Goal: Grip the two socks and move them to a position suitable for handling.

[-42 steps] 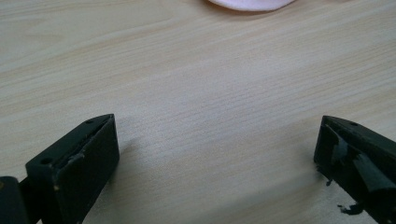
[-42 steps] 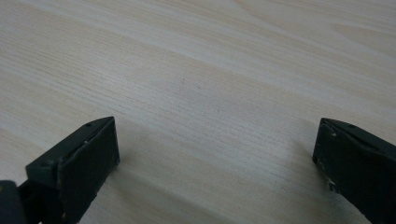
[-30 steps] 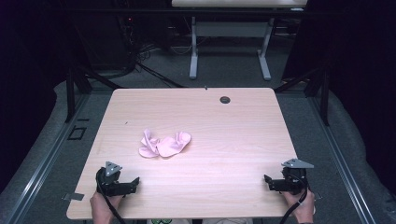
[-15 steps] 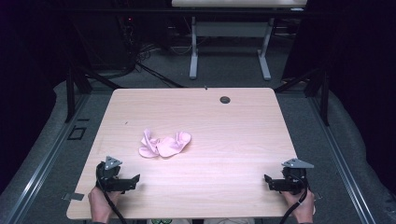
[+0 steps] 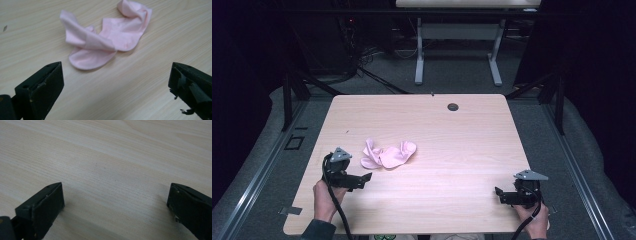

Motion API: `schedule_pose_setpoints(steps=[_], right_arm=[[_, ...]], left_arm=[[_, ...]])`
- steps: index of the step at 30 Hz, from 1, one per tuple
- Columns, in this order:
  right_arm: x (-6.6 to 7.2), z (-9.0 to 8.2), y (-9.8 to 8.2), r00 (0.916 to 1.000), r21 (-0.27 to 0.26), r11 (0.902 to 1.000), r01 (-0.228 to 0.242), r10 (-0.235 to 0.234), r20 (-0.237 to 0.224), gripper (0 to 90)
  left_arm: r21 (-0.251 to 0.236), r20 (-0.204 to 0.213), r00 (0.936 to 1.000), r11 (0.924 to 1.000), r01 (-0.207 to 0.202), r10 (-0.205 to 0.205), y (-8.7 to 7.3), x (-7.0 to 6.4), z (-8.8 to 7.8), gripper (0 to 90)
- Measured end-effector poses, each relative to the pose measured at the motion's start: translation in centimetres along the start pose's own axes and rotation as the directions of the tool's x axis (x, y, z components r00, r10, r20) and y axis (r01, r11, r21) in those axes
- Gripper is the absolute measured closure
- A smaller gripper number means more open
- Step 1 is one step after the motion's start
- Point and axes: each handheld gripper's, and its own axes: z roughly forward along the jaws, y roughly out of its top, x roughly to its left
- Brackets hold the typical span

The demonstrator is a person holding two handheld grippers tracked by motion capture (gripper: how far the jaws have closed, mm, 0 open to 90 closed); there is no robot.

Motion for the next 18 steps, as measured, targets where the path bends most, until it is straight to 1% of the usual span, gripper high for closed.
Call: schedule_pose_setpoints(steps=[1, 4, 5, 9, 10, 11, 12, 14, 15, 17, 18], right_arm=[[0.0, 0.0, 0.0, 1.0, 0.001, 1.0, 0.001, -0.001, 0.001, 0.3], [0.0, 0.0, 0.0, 1.0, 0.003, 1.0, 0.001, -0.001, 0.006, 0.3], [0.0, 0.0, 0.0, 1.0, 0.005, 1.0, 0.003, -0.003, 0.006, 0.3], [0.0, 0.0, 0.0, 1.0, 0.001, 1.0, 0.0, 0.0, 0.002, 0.3], [0.0, 0.0, 0.0, 1.0, 0.002, 1.0, 0.001, -0.001, 0.006, 0.3], [0.0, 0.0, 0.0, 1.0, 0.002, 1.0, 0.001, -0.001, 0.006, 0.3], [0.0, 0.0, 0.0, 1.0, 0.005, 1.0, 0.003, -0.003, 0.006, 0.3], [0.0, 0.0, 0.0, 1.0, 0.005, 1.0, 0.003, -0.003, 0.006, 0.3], [0.0, 0.0, 0.0, 1.0, 0.003, 1.0, 0.001, -0.001, 0.006, 0.3], [0.0, 0.0, 0.0, 1.0, 0.002, 1.0, 0.0, 0.0, 0.001, 0.4], [0.0, 0.0, 0.0, 1.0, 0.002, 1.0, 0.0, 0.0, 0.001, 0.4]], left_arm=[[-0.004, 0.007, 0.9999, 0.9999, -0.014, 0.014, 0.6, -0.1, 0.1, 0.0], [-0.009, 0.034, 0.9991, 0.9996, -0.027, 0.027, 2.1, -0.6, 0.6, 0.0], [-0.006, 0.039, 0.9985, 0.9993, -0.038, 0.038, 2.7, -0.7, 0.9, 0.0], [-0.002, 0.062, 0.9969, 0.9989, -0.047, 0.047, 4.5, -1.1, 2.0, 0.0], [0.005, 0.076, 0.9957, 0.9986, -0.053, 0.053, 5.4, -1.2, 2.7, 0.0], [0.005, 0.076, 0.9957, 0.9986, -0.053, 0.053, 5.4, -1.2, 2.7, 0.0], [0.009, 0.079, 0.9954, 0.9984, -0.056, 0.055, 5.9, -1.3, 3.0, 0.0], [0.02, 0.092, 0.994, 0.9979, -0.061, 0.059, 6.7, -1.5, 3.9, 0.0], [0.035, 0.101, 0.993, 0.9973, -0.064, 0.061, 7.1, -1.6, 4.3, 0.0], [0.048, 0.1, 0.9932, 0.9968, -0.064, 0.059, 7.7, -1.8, 5.3, 0.0], [0.059, 0.111, 0.9922, 0.9963, -0.063, 0.056, 8.0, -1.8, 5.7, 0.0]])
